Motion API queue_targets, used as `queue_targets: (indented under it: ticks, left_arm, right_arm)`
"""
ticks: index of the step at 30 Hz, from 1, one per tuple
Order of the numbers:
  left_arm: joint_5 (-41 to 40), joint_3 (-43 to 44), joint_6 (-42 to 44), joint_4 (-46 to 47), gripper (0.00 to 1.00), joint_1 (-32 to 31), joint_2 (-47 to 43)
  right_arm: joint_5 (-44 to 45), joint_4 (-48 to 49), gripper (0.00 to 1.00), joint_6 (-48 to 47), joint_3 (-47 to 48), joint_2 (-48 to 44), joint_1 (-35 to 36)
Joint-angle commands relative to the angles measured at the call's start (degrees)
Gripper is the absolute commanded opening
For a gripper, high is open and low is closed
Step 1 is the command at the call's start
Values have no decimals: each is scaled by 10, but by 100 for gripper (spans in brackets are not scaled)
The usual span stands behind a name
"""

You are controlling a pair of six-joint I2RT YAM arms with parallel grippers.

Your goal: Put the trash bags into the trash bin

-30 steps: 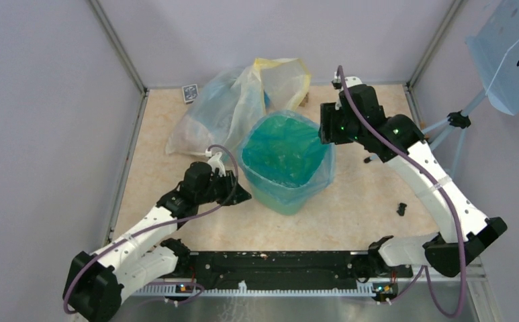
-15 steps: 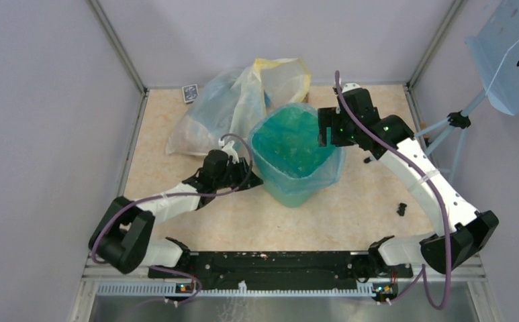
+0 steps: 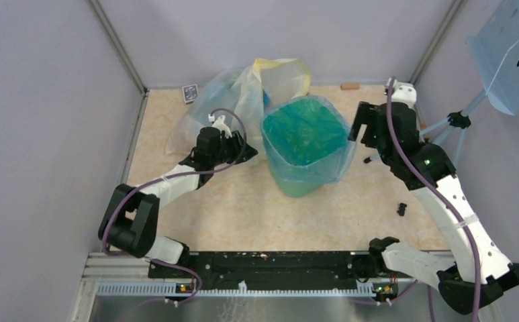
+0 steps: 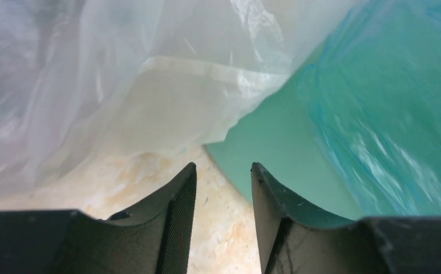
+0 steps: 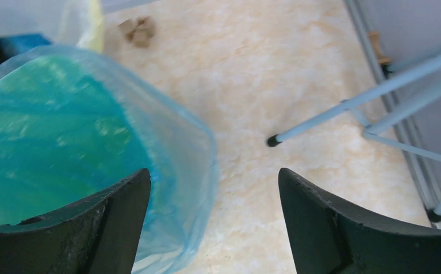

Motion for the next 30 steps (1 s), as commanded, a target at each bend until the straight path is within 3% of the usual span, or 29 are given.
queue_targets:
  ticks: [1, 4, 8, 13, 21, 25, 30]
  left_arm:
    - [-51, -28, 39, -81, 47, 8, -110]
    - [-102, -57, 19, -116, 48, 14, -160]
    - [-129, -106, -23, -118, 46, 66, -181]
    - [-147, -155, -93, -81, 47, 144, -180]
    - [-200, -180, -201, -62, 62, 268, -194]
    - [-193, -183, -243, 4, 68, 324, -157]
    - [-119, -146, -281, 132, 75, 315, -23]
  right_arm:
    - [26, 42, 79, 23, -49, -36, -95]
    - [-77, 64, 78, 34, -82, -24, -171]
    - [-173, 122, 77, 70, -144, -1, -197]
    - [-200, 186, 76, 96, -190, 39, -199]
    - [-230, 277, 75, 111, -243, 107, -202]
    - [-275, 332, 75, 113, -272, 134, -202]
    - [-321, 390, 73, 132, -305, 160, -187]
